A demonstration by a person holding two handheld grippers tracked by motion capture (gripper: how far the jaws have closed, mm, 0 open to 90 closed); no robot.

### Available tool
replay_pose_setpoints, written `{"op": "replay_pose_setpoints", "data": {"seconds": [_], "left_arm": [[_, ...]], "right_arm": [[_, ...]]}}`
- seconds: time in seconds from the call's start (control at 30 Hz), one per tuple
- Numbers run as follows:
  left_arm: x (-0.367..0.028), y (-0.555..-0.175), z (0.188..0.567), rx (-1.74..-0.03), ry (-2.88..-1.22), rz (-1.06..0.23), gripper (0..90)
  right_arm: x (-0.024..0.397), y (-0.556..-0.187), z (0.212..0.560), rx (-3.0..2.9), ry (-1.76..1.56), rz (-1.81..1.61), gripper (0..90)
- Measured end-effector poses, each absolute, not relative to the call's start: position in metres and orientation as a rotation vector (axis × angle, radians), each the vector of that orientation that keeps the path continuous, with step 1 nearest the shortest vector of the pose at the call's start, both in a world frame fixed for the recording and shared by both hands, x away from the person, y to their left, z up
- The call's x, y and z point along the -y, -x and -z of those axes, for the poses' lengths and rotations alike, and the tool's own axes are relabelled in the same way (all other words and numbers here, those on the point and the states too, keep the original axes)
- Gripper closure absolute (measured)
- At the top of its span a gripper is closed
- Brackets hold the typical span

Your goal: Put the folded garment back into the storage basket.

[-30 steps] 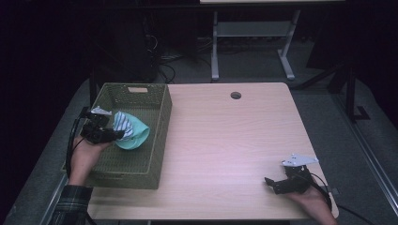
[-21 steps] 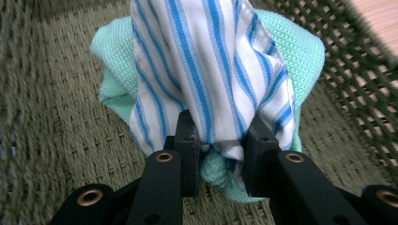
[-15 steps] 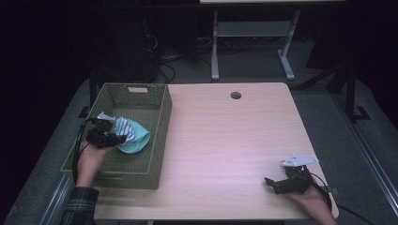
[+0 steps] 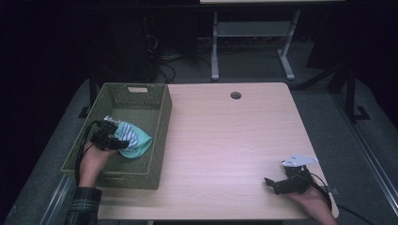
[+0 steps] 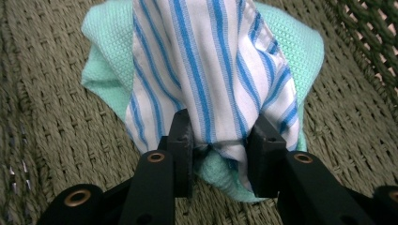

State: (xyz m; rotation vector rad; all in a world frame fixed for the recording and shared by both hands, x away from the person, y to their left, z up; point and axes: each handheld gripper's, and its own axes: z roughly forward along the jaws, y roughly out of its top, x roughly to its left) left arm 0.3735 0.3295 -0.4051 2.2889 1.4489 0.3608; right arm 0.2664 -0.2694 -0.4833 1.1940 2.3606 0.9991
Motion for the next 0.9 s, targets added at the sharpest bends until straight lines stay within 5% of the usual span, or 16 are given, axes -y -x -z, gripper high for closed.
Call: {"op": "replay_pose_setpoints", "data": {"seconds": [0.43, 0.9], "left_arm": [[-0.330, -0.377, 0.410, -1.450, -2.356, -0.380, 28.0], [-0.326, -0.371, 0.391, -1.360, -2.293, -0.401, 16.0]], "right_arm": [[0.269, -0.266, 0.483, -2.361, -1.193, -0.999, 1.7], [0.269, -0.266, 0.483, -2.361, -1.193, -0.999, 1.7]]}}
